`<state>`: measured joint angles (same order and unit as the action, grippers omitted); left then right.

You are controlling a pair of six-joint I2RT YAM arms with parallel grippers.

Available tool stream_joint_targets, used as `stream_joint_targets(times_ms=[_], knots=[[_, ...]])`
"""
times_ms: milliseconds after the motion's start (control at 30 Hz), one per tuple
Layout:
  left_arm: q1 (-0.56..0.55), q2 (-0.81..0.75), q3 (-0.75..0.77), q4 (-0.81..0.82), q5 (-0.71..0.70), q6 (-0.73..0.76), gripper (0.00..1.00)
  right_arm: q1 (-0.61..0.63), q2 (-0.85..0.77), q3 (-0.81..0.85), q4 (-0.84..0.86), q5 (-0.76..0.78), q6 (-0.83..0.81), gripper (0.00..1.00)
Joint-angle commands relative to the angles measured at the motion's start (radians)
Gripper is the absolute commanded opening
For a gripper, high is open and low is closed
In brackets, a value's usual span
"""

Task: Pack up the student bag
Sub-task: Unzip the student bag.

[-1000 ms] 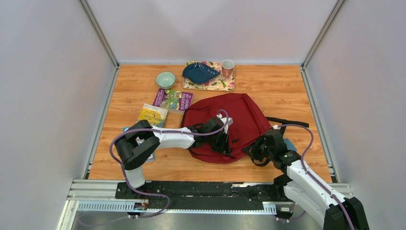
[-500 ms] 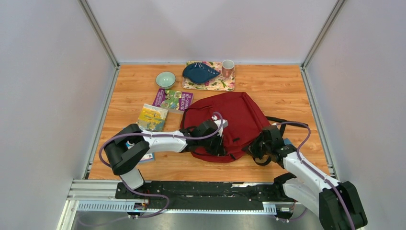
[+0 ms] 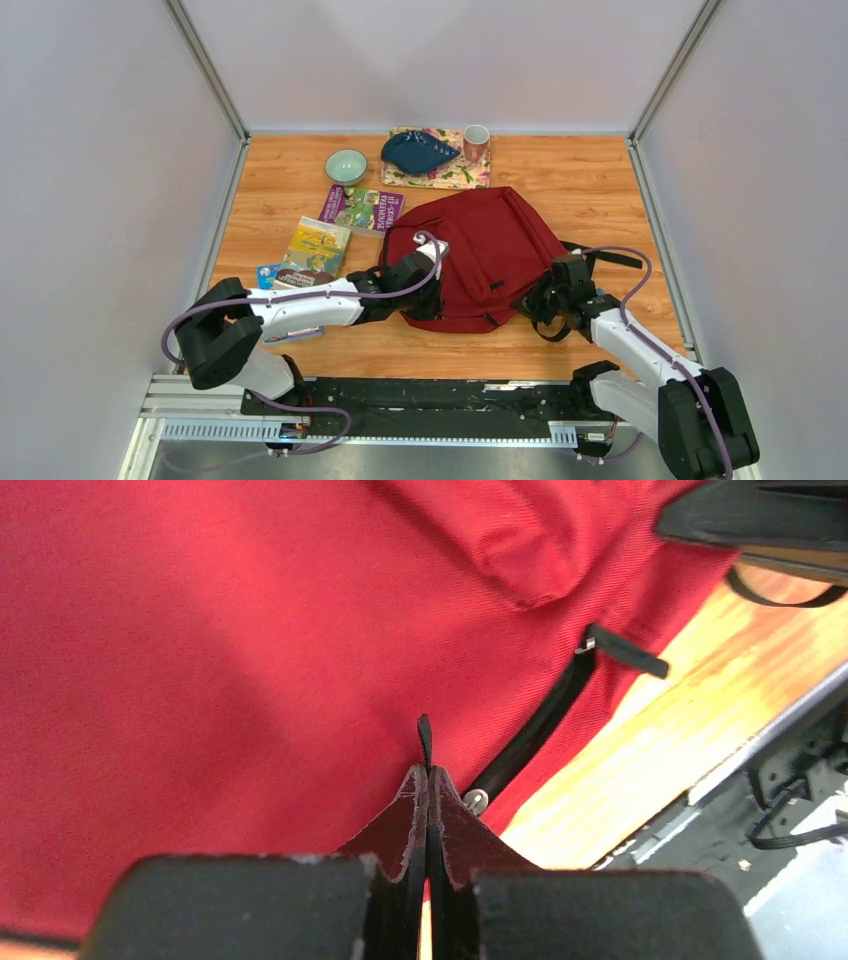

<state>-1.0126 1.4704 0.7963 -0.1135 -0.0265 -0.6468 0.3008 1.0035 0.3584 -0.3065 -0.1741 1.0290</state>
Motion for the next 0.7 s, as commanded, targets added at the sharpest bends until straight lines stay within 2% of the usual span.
stream_joint_targets(times_ms=[0,233,433,667], knots=[[0.025,-0.09,-0.041,-0.09,-0.148,0.027,0.0,-0.035,0.0,0.04,0.072,0.054,-0.05,0.0],[0.055,-0.199,-0.078,-0.153,-0.204,0.042,0.0,-0.132,0.05,0.112,0.069,-0.013,-0.13,0.0],[0.058,-0.254,-0.091,-0.167,-0.234,0.039,0.0,-0.181,0.156,0.212,0.063,-0.079,-0.222,0.0],[0.058,-0.269,-0.114,-0.072,-0.087,0.075,0.0,-0.201,0.293,0.352,-0.021,-0.182,-0.356,0.02]])
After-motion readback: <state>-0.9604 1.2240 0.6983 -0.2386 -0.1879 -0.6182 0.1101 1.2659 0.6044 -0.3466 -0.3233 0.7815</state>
